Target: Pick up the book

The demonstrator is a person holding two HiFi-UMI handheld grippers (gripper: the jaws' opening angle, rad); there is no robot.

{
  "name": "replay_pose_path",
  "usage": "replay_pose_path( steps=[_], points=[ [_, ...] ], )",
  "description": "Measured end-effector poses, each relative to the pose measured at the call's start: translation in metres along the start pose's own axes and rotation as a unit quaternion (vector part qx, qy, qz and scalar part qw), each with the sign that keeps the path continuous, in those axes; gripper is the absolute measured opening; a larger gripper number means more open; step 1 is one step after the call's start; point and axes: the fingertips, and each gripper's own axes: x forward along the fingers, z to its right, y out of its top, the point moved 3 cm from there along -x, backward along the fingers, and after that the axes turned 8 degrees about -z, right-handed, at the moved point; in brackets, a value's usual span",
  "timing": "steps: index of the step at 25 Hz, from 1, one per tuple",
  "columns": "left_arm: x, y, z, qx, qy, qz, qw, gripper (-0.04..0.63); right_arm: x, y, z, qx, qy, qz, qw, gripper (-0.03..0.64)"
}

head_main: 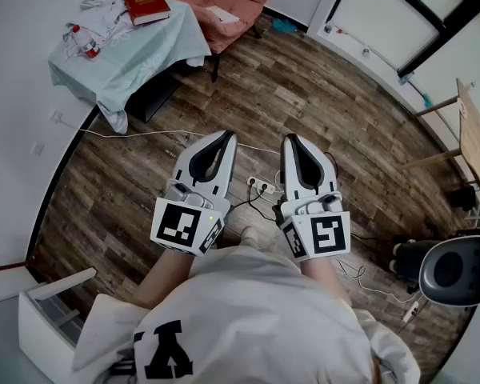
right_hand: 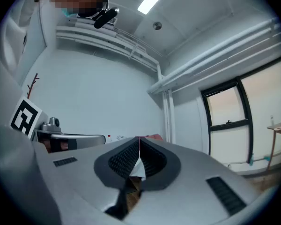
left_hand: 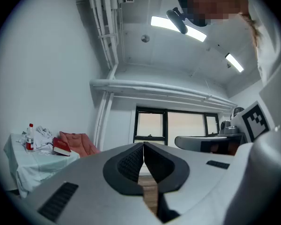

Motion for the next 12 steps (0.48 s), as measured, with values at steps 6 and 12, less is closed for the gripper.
replay_pose_path(
  steps=[6, 12],
  points=[
    [0.005, -0.004, 0.001, -0.011, 0.000, -0.003, 0.9999, 0.005, 0.003, 0.001, 0.003, -0.010, 0.002, 0.000, 1.000, 0.031],
    [0.012, -0.003, 0.012, -0.010, -0.005, -0.001, 0.9999, 0.005, -0.001, 0.001, 0.009, 0.006, 0.012, 0.002, 1.000, 0.031]
  ],
)
